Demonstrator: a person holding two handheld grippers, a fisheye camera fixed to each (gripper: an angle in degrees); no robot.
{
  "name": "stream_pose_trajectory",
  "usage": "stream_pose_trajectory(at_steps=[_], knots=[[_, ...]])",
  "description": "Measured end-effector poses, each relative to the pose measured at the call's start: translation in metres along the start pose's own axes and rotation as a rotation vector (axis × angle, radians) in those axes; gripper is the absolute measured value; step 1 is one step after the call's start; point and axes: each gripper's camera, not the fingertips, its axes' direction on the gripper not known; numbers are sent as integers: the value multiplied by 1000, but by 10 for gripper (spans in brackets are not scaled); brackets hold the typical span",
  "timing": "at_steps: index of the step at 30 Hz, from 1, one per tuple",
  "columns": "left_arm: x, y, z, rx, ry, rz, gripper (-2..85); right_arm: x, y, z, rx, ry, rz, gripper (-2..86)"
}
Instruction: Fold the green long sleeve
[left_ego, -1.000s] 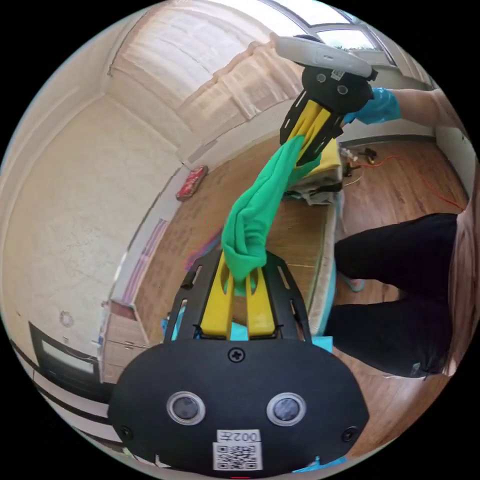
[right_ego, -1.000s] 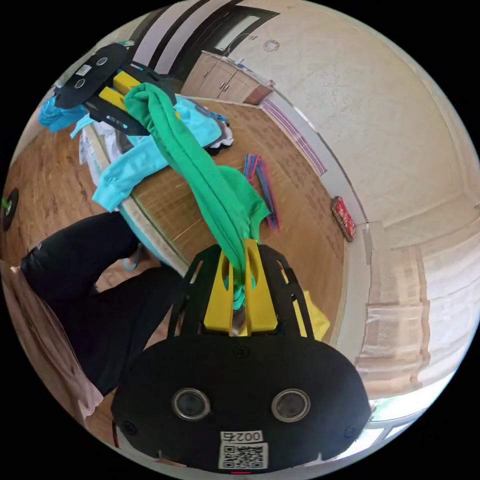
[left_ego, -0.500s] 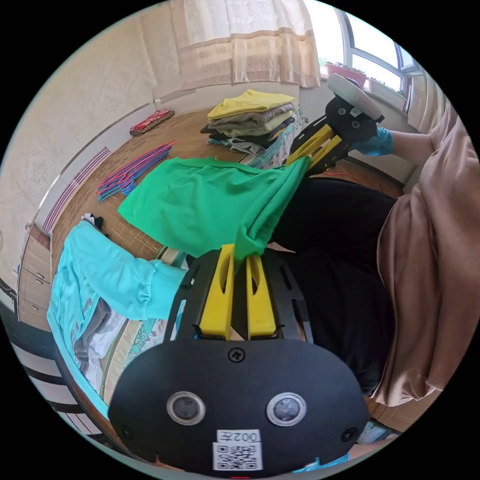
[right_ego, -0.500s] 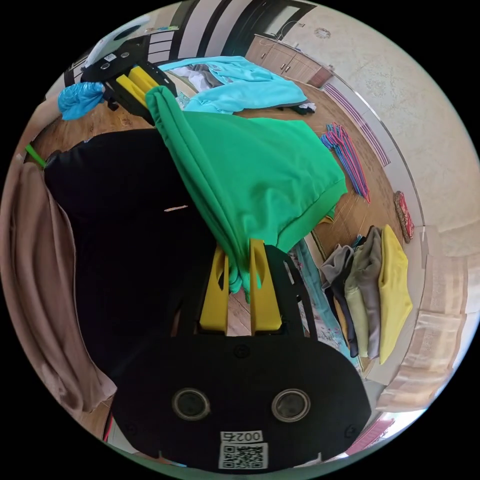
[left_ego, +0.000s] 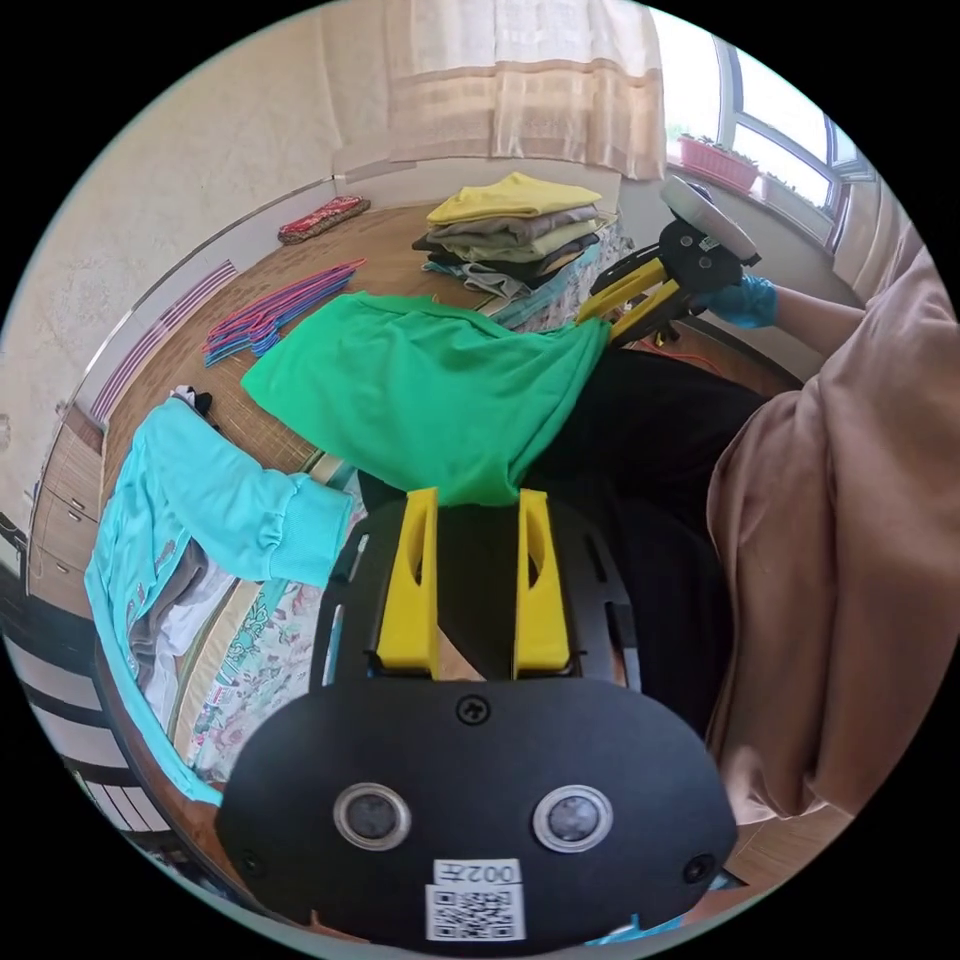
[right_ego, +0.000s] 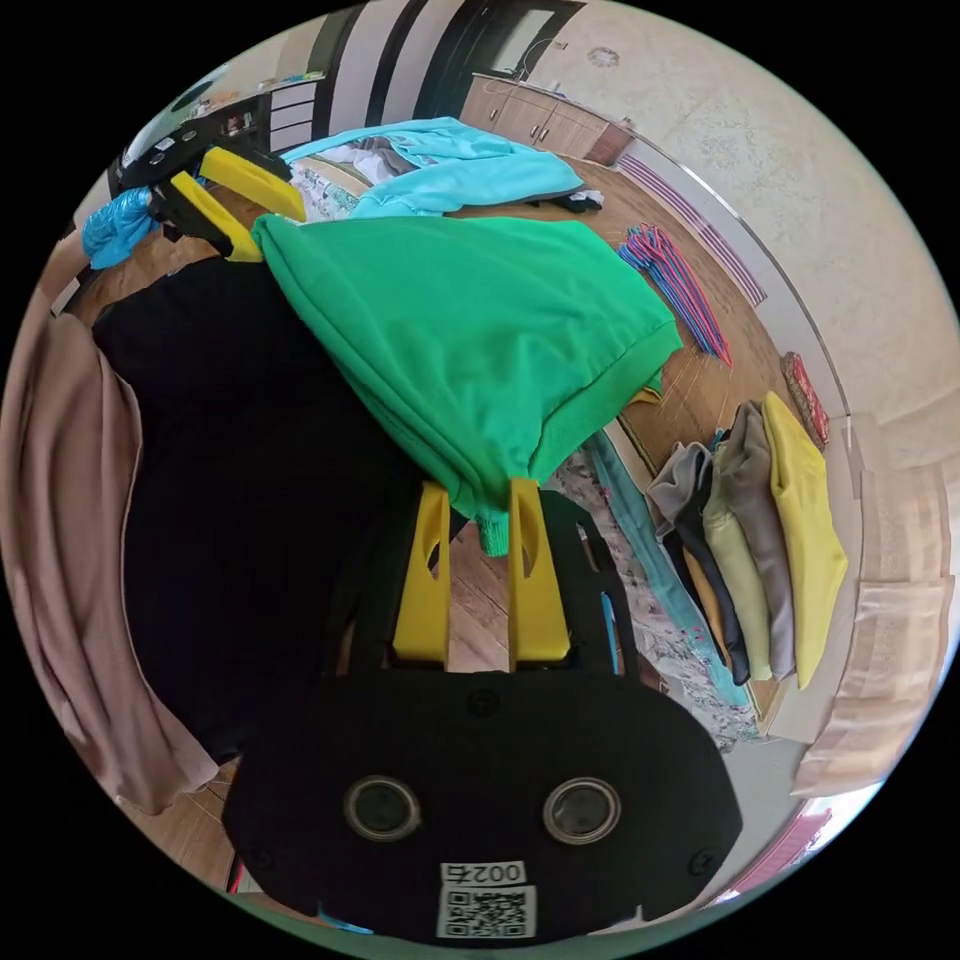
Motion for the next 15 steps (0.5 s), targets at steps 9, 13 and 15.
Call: stream_pose_trajectory(at_steps=[9,13,15], knots=[[15,5,-18,-22,-137,79,5,-13,27,-24,78,55,-54,25],[16,19,-28,-38,-70,81,14,-25,44,-30,71,-32,-80,17],[19,26,-24,-44,-45,63,17,-29,53,-21,42,-57,-75,11]])
